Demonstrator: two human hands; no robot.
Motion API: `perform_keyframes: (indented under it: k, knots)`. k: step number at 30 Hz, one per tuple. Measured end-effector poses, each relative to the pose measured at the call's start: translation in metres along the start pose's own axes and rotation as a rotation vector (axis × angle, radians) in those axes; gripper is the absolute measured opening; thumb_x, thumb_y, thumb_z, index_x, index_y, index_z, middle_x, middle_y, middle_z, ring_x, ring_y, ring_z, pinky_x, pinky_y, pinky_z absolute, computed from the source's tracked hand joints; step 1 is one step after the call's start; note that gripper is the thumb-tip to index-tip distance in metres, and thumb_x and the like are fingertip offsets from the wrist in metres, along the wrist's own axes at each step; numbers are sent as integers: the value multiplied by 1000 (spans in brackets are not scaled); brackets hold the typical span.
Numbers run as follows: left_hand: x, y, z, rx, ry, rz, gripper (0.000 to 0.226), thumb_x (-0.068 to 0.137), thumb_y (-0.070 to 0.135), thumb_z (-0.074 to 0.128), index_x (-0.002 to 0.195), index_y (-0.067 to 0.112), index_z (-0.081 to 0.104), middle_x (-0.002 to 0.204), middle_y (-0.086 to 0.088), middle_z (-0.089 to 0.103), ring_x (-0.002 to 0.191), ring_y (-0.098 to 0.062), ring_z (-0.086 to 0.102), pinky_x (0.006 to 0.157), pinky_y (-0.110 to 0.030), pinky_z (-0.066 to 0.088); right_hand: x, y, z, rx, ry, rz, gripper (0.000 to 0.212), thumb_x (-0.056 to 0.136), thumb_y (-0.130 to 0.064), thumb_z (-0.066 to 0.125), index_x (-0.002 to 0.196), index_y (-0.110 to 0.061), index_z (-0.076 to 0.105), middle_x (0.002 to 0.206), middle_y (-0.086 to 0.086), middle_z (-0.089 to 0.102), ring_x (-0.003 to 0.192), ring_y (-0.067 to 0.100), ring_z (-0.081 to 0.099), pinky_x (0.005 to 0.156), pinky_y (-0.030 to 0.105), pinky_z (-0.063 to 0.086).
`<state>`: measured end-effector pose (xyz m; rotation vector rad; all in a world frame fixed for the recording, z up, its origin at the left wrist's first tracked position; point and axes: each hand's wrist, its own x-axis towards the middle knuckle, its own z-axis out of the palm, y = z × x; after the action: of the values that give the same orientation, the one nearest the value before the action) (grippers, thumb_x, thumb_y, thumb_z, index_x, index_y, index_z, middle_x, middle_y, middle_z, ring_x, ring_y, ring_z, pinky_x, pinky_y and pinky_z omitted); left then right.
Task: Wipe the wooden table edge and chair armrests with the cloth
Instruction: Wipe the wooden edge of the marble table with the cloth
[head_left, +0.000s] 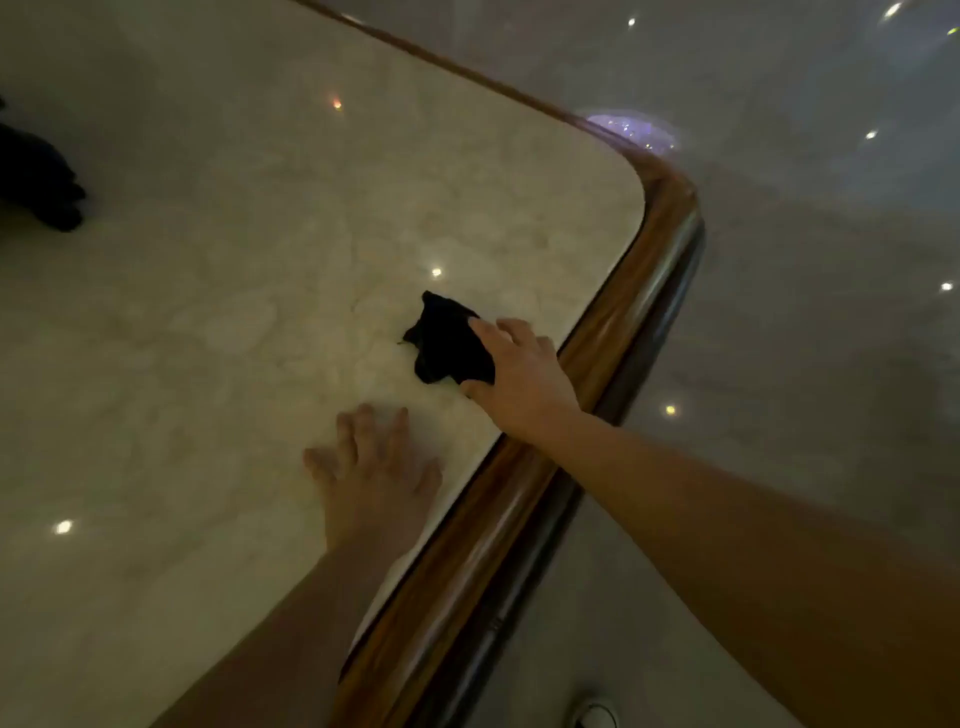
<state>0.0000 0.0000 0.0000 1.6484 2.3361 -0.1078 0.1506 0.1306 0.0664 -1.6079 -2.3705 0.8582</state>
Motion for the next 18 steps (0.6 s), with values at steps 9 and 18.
perform_keyframes:
  k: [9,18]
  knots:
    - [6,5,19,62,128,0,79,90,71,10,155,26,15,161,-19,15,149,-40,2,111,-72,1,51,6,23,-164,18,-102,85,90,-45,62,151,-46,3,164,0,9,137,36,26,99,50,45]
    - [8,2,22,57,156,26,78,89,70,22,153,24,25,158,-20,23,147,-41,9,110,-72,6,60,18,32,-188,4,-207,57,85,-32,67,137,-29,46,126,2,51,104,27,48,72,37,46]
